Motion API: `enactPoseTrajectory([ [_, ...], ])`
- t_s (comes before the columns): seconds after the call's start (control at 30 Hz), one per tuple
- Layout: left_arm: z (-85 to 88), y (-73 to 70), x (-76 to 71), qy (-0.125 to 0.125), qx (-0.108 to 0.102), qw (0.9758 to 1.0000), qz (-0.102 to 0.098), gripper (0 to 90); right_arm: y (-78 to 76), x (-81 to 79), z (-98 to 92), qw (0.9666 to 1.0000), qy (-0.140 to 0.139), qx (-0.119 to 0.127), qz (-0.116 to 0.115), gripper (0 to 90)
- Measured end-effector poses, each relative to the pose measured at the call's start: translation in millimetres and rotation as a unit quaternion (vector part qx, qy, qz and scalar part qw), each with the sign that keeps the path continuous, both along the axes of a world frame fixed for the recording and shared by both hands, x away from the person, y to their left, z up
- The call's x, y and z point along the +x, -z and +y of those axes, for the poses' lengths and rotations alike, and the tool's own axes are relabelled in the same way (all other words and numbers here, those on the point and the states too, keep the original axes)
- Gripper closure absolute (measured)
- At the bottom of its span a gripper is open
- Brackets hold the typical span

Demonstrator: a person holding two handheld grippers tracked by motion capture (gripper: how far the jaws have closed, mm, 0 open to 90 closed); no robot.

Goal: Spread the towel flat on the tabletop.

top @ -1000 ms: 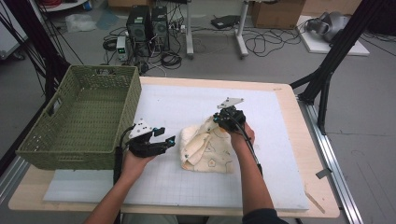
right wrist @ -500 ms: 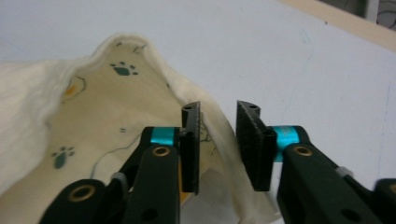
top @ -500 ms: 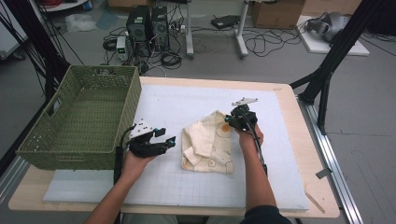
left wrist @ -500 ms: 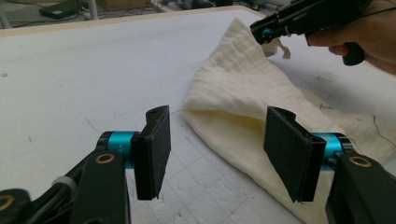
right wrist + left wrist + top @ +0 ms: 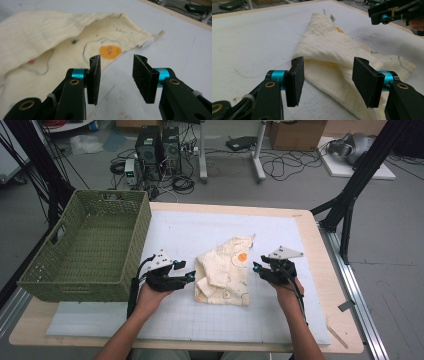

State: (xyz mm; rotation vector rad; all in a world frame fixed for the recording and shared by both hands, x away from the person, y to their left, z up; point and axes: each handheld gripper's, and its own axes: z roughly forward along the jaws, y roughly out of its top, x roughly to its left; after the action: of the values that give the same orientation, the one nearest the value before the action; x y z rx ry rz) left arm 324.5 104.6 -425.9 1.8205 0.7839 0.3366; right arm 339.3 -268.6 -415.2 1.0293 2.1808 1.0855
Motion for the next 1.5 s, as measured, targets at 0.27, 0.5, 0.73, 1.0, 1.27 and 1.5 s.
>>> enactPoseTrajectory([
  [0.27, -15.9, -1.7, 0.2, 0.011, 0.011, 0.9999, 0.002, 42.4, 13.3, -47.0, -8.2, 0.9997, -0.022, -0.012, -0.009, 56.4],
  [0.5, -47.3, -9.1, 3.6, 0.040, 0.031, 0.9987, -0.004, 42.4, 14.1, -51.7, -15.0, 0.9998, -0.017, -0.001, -0.014, 52.6],
  [0.73, -80.8, 0.1, 9.1, 0.070, 0.090, 0.9935, 0.007, 41.1, 16.2, -49.1, -13.0, 0.9997, -0.015, -0.008, -0.015, 52.4],
  [1.0, -100.3, 16.1, 14.1, 0.079, 0.158, 0.9840, 0.022, 47.3, 18.8, -47.7, -11.7, 0.9998, -0.017, -0.006, -0.009, 52.0],
  [1.27, -86.5, 8.2, 18.4, 0.081, 0.128, 0.9882, 0.017, 84.9, 20.9, -47.7, -8.2, 0.9997, -0.022, -0.007, -0.004, 52.0],
  [1.5, -56.9, -5.8, 26.8, 0.040, 0.042, 0.9982, 0.017, 85.3, 21.4, -48.4, -0.6, 0.9994, -0.035, -0.001, -0.002, 52.0],
])
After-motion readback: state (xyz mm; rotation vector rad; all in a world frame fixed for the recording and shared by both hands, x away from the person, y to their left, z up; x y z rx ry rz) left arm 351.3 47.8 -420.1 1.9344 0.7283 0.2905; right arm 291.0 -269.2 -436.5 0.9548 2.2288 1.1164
